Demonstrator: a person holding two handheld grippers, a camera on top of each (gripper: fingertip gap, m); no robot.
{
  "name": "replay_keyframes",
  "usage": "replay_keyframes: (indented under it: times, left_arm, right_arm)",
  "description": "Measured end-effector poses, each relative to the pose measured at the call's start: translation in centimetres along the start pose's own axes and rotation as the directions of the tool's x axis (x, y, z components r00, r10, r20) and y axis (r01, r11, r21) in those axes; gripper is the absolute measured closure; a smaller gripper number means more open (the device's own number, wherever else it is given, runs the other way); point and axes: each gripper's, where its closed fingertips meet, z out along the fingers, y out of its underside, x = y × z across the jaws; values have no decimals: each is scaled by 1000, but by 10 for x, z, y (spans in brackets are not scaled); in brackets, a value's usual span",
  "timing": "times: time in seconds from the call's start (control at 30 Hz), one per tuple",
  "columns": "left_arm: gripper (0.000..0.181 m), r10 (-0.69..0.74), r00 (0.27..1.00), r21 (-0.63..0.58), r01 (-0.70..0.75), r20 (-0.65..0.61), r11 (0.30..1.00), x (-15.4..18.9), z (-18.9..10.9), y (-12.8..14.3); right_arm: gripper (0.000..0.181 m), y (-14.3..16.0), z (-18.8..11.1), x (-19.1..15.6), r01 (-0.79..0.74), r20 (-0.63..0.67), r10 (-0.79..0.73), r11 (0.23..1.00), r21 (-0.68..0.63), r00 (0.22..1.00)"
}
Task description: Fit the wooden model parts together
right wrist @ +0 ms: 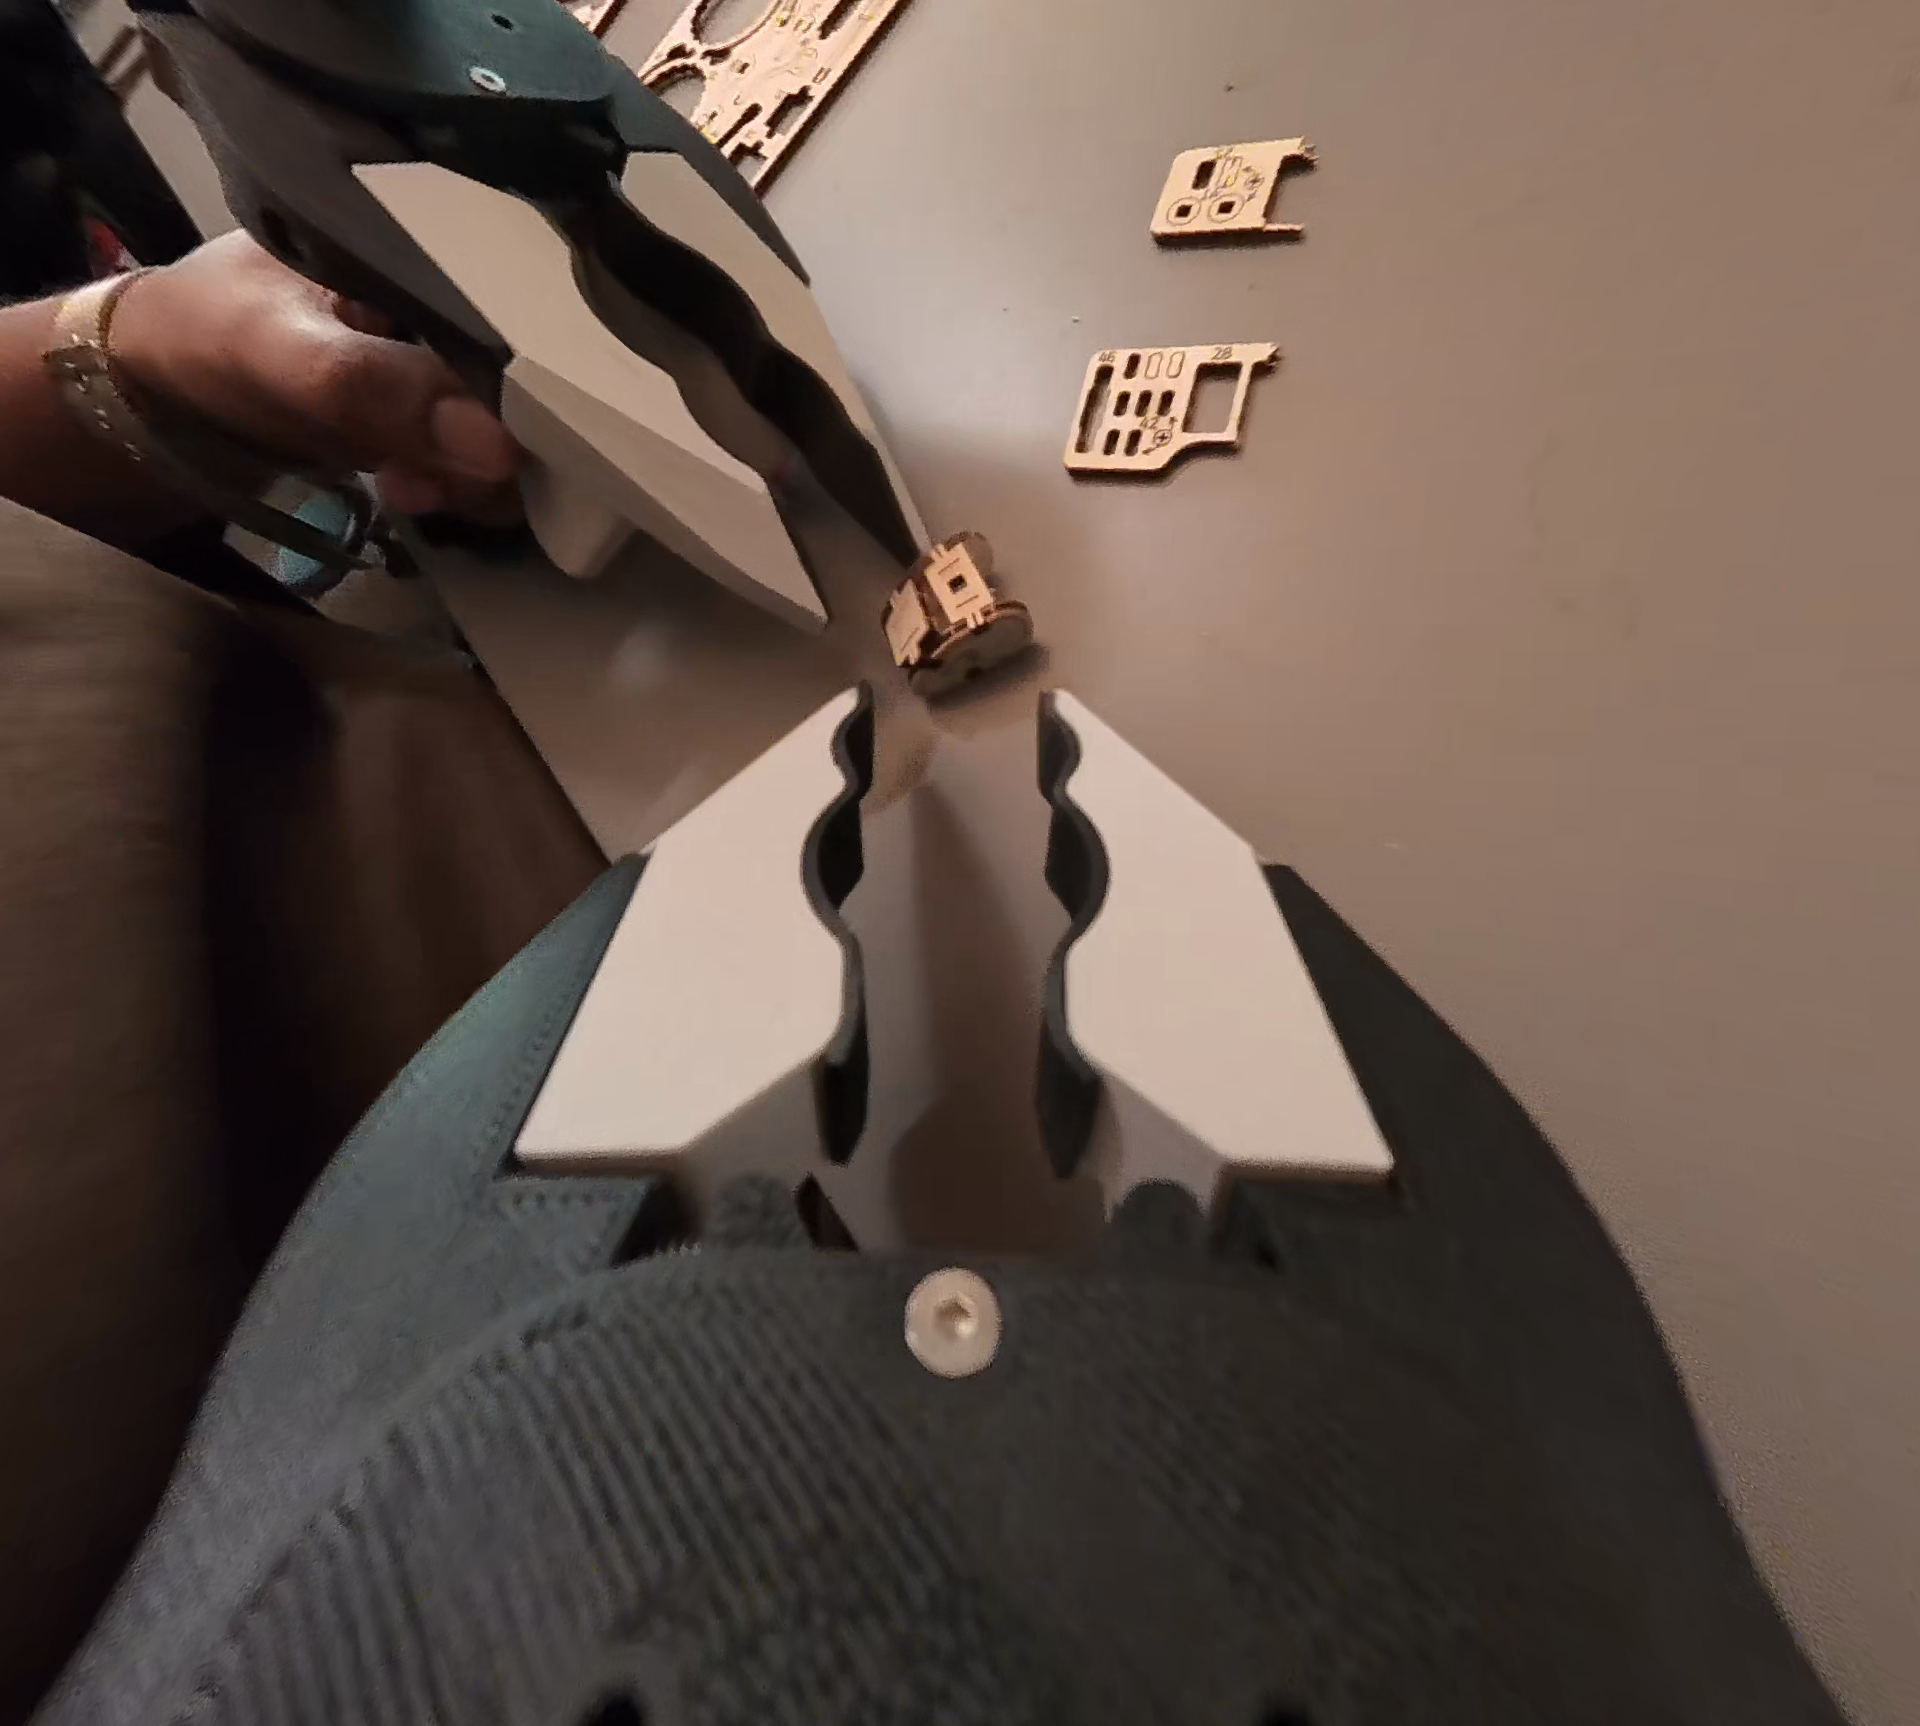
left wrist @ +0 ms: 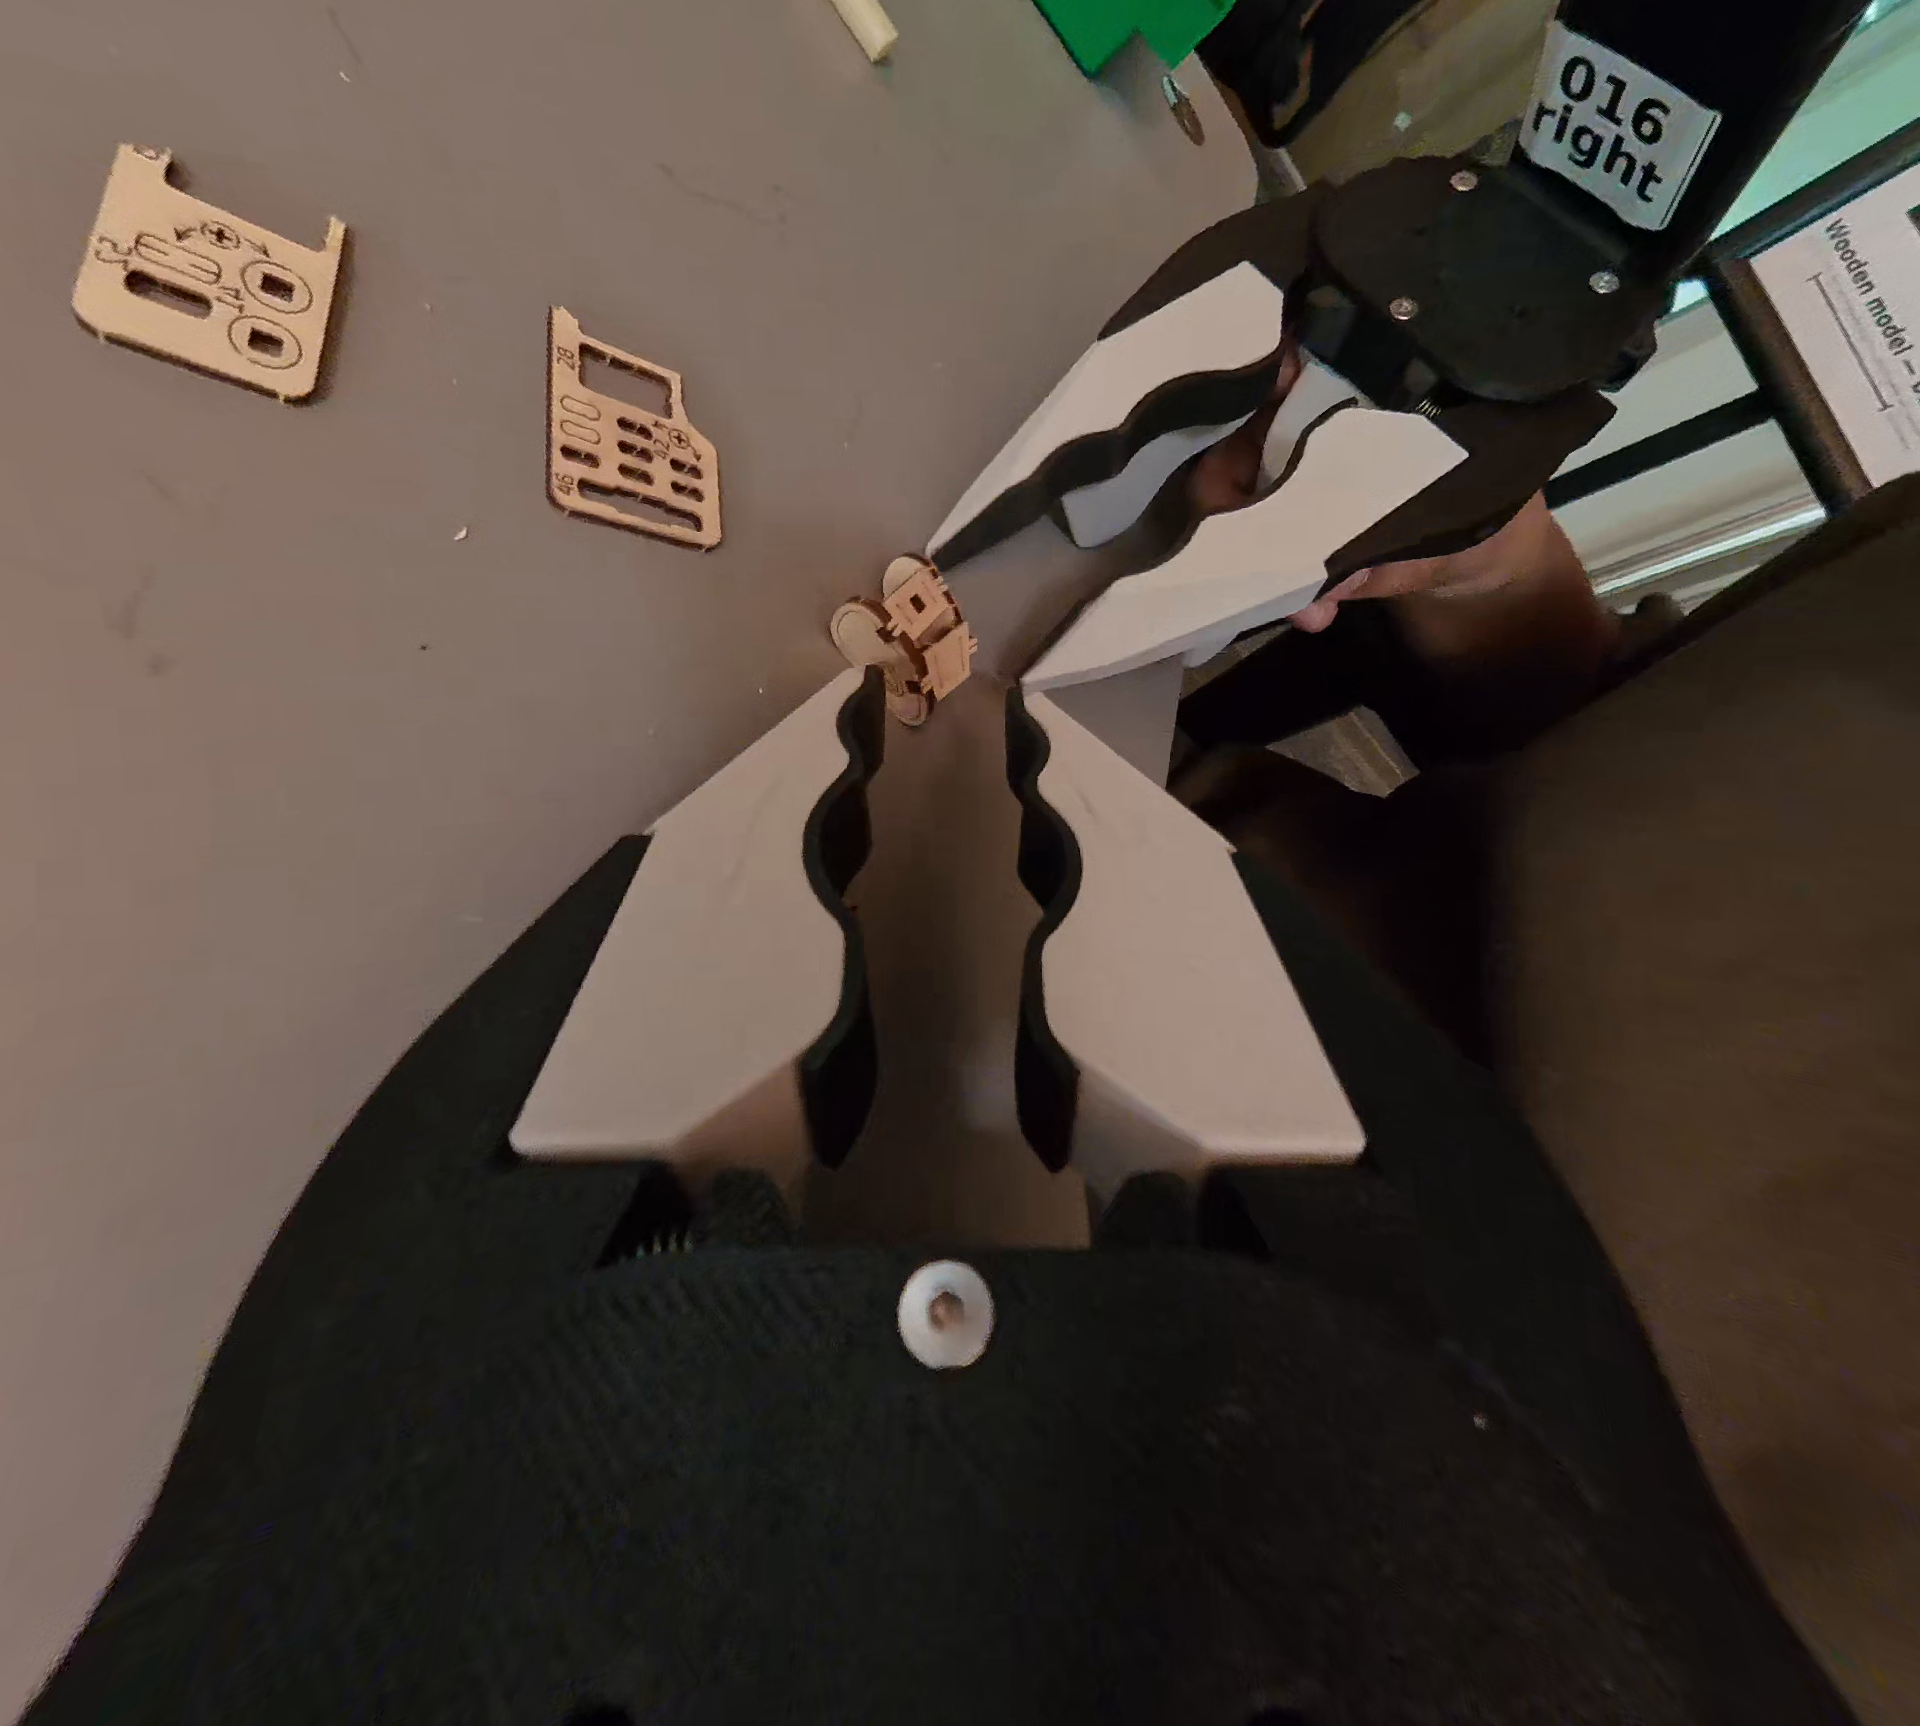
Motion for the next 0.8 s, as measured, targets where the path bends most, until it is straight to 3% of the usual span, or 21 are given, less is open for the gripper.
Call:
replay_keyframes:
  times: [0.27, 0.5, 0.8]
  left_arm:
    - [164, -21, 1000, -7, 21, 1, 1000, -4, 5, -4]
    - [167, -48, 999, -14, 48, -17, 999, -6, 6, -6]
    - [171, -35, 999, -22, 35, 4, 999, -7, 6, -4]
  right_arm:
    - [157, -4, 1, -1, 12, 26, -13, 999, 40, 1000]
    - [157, -8, 2, -2, -73, 88, 68, 996, 53, 994]
    - [170, -6, 5, -2, -74, 80, 71, 997, 33, 994]
